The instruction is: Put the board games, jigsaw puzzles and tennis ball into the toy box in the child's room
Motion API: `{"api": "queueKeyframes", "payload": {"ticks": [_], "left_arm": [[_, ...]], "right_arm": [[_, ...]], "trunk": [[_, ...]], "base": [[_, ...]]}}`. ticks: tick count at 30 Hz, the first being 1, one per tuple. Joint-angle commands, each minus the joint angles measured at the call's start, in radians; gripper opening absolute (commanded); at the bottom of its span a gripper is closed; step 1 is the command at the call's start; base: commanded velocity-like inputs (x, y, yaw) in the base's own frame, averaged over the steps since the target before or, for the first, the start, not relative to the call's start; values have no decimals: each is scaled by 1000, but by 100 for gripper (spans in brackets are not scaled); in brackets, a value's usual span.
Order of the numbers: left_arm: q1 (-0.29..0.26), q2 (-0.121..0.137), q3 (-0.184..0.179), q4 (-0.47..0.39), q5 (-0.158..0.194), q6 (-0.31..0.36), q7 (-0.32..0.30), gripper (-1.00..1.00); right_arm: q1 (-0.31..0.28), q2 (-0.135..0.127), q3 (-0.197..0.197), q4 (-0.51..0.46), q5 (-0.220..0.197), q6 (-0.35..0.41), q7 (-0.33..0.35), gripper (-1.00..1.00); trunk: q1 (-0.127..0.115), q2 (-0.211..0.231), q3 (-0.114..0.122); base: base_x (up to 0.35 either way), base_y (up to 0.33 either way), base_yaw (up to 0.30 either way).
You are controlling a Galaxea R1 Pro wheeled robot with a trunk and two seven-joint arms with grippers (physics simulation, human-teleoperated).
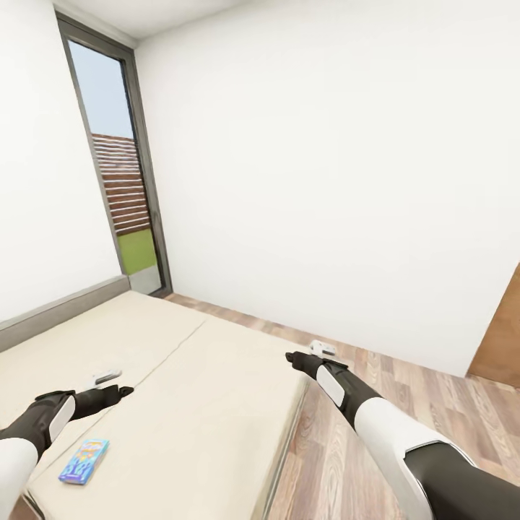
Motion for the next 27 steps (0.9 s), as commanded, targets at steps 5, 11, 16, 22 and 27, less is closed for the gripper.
{"api": "queueKeyframes", "payload": {"ticks": [5,11,16,22,27], "left_arm": [[0,-1,5,-1,7,9,-2,100],[0,-1,5,-1,7,9,-2,100],[0,-1,5,-1,7,9,-2,100],[0,-1,5,-1,7,9,-2,100],[0,-1,6,-1,7,9,-2,100]], "right_arm": [[0,-1,5,-1,-5,3,-2,100],[0,-1,5,-1,-5,3,-2,100],[0,-1,5,-1,-5,3,-2,100],[-1,-2,4,-1,-5,3,-2,100],[0,-2,4,-1,-5,3,-2,100]], "trunk": [[0,-1,0],[0,-1,1],[0,-1,1],[0,-1,1],[0,-1,1]], "base": [[-87,39,-111],[-97,53,-24],[-34,12,-5],[-106,29,-1],[-39,11,0]]}}
